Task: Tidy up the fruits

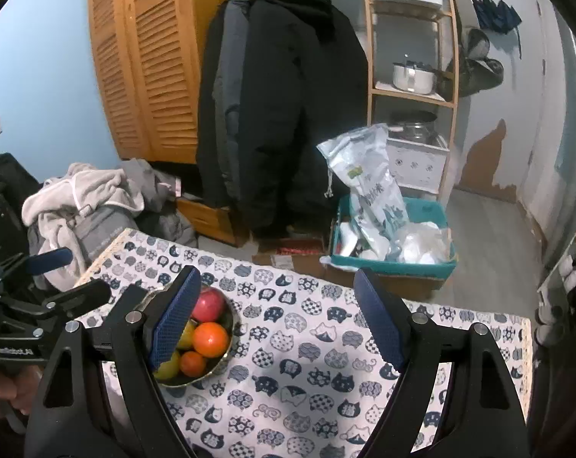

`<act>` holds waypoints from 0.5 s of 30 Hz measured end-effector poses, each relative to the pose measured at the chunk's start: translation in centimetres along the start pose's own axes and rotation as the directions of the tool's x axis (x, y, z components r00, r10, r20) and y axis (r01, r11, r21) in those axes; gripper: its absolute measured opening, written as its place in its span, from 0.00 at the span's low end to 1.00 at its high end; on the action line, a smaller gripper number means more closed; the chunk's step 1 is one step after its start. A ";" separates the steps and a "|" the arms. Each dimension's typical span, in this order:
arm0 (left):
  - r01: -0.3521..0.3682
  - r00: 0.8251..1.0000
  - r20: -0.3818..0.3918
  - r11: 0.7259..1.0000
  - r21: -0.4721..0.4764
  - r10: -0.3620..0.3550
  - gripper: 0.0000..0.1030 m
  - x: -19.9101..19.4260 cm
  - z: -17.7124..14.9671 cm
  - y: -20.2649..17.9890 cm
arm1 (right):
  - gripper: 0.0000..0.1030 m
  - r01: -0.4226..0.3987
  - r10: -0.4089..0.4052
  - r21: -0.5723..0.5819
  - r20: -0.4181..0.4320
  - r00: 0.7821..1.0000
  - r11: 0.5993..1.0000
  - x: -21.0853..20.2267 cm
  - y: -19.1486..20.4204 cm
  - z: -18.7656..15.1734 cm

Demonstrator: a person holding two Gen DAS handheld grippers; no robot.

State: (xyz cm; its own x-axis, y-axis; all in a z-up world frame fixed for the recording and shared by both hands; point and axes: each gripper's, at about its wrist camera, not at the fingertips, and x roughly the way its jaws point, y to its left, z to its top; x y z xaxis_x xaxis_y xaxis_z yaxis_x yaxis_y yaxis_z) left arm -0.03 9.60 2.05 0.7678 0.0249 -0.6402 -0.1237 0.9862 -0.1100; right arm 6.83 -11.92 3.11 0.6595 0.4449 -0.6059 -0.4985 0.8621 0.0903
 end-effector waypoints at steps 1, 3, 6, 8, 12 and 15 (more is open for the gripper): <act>-0.001 1.000 0.001 1.000 0.001 0.001 0.99 0.0 0.0 0.0 | 0.79 0.003 -0.003 0.000 -0.005 1.000 1.000 0.0 -0.1 -0.1; -0.004 1.000 0.004 1.000 0.009 0.004 0.99 0.0 0.0 -0.2 | 0.79 0.002 -0.002 -0.001 -0.006 1.000 1.000 0.0 -0.2 -0.2; -0.010 1.000 0.006 1.000 0.024 0.010 0.99 0.0 -0.1 -0.5 | 0.79 0.006 -0.006 -0.002 -0.008 1.000 1.000 0.1 -0.3 -0.2; -0.014 1.000 0.009 0.999 0.035 0.014 0.99 0.0 -0.1 -0.8 | 0.79 0.008 -0.008 -0.003 -0.008 1.000 1.000 0.2 -0.4 -0.2; -0.012 1.000 0.002 0.999 0.043 0.012 0.99 0.1 -0.2 -1.0 | 0.79 0.012 -0.012 -0.001 -0.008 1.000 1.000 0.2 -0.7 -0.3; -0.013 1.000 -0.003 0.999 0.045 0.013 0.99 0.2 -0.2 -1.1 | 0.79 0.013 -0.013 -0.002 -0.007 1.000 1.000 0.2 -0.7 -0.3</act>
State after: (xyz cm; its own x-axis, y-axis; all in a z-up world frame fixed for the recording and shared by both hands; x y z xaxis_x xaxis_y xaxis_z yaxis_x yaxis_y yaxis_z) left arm 0.12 8.44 1.89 0.7645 0.0374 -0.6435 -0.1052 0.9922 -0.0673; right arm 7.14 -12.49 2.71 0.6622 0.4321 -0.6122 -0.4909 0.8674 0.0812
